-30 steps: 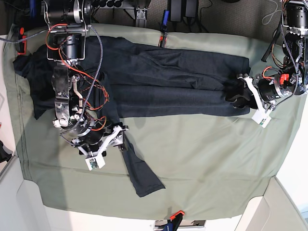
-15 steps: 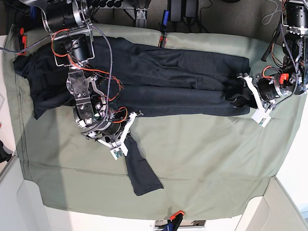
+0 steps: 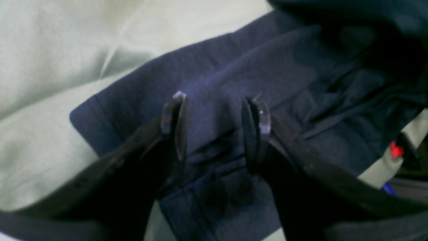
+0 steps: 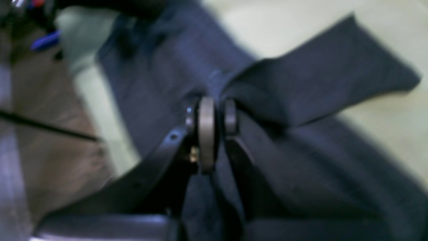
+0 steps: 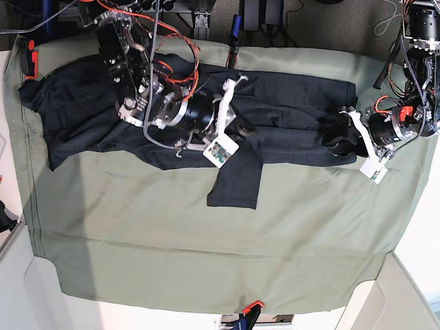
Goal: Fold the T-shirt properly
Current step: 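Lift the sleeve with the right gripper and lay it across the body, then release the sleeve and move the left gripper to the shirt's end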
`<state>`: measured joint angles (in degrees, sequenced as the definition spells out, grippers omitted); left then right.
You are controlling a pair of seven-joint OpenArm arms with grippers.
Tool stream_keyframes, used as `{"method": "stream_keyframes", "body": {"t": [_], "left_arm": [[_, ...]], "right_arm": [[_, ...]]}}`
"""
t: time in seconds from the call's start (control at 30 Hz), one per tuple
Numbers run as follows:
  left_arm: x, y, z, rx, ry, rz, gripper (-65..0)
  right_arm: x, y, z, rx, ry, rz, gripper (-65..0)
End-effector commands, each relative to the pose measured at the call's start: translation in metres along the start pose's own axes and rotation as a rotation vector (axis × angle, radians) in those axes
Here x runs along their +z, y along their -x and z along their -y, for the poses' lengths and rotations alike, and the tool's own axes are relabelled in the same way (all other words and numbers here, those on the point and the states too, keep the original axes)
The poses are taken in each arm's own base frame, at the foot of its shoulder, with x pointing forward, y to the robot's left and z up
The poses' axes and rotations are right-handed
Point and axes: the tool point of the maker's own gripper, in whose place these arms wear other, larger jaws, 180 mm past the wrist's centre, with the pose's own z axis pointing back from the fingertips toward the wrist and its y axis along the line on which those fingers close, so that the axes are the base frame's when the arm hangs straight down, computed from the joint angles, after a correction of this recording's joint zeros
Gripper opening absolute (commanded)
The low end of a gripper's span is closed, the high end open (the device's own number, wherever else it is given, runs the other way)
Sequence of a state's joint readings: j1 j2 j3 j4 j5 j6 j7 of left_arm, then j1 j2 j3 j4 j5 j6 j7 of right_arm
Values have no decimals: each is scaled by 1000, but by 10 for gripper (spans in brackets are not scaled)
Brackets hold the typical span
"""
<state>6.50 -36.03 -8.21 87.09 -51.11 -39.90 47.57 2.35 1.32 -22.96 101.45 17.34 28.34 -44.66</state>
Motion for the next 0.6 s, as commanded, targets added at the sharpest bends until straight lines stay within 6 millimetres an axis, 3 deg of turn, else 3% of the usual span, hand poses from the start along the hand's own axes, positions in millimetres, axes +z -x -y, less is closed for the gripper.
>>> {"method": "stream_keyframes", "body": {"t": [0.0,0.07,0.1,0.2,0.23,0.3,0.43,0.57], "left_arm": [[7,-18,-3,-17,-2,49,-365],[7,-20,-1,-6,11,62,-365],[7,-22,0,1,19,70,-364],[7,-29,5,19,44,96,-328],[8,-33,6,20,50,109,-292],[9,-44,6,7,53,135,-240],[4,-79,11,-20,64,217,-233],[-24,-102,26,-81,67,251,-233]], "right_arm": [[5,-16,-7,14,-17,63,-650],[5,-6,-12,-4,-23,48,-650],[5,-2,-13,-9,-22,39,-617],[5,1,-14,-17,-22,35,-243],[5,1,-13,-15,-17,35,-190],[6,0,-6,-20,9,37,-197],[16,0,20,-71,84,53,-197],[38,5,64,-141,204,74,-197]]}}
